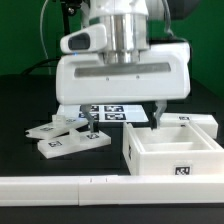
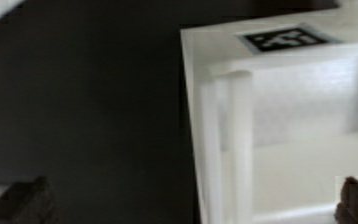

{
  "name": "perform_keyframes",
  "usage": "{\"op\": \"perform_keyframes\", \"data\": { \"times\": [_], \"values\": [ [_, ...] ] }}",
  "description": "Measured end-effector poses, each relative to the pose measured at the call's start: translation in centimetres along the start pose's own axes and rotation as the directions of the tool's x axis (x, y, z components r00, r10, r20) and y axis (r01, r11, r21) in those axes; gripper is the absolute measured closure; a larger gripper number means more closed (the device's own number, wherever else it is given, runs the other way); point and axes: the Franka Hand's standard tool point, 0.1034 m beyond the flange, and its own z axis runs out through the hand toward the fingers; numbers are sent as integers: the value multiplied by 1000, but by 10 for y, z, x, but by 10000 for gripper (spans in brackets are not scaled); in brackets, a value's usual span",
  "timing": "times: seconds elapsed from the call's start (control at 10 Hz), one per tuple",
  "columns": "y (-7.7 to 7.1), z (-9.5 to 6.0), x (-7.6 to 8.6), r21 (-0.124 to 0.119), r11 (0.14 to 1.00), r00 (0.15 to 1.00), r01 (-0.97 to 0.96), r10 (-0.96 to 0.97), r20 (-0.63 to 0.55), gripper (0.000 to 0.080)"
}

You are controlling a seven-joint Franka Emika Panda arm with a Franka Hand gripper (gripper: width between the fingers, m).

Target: Assemble cabinet

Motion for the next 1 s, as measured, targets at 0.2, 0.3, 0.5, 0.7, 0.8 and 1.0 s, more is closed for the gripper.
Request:
{"op": "perform_keyframes", "data": {
  "times": [0.2,0.3,0.5,0.7,0.8,1.0],
  "values": [
    [-2,14,-4,-6,1000,1000,8,-8,-8,3],
    [6,16,-4,-6,1000,1000,-6,6,-5,3],
    [4,15,-4,-6,1000,1000,-3,3,-6,32],
    [5,16,-4,-6,1000,1000,-4,4,-6,330],
    [5,16,-4,-6,1000,1000,-4,4,-6,497],
    [5,16,-4,-6,1000,1000,-1,1,-5,672]
  ]
}}
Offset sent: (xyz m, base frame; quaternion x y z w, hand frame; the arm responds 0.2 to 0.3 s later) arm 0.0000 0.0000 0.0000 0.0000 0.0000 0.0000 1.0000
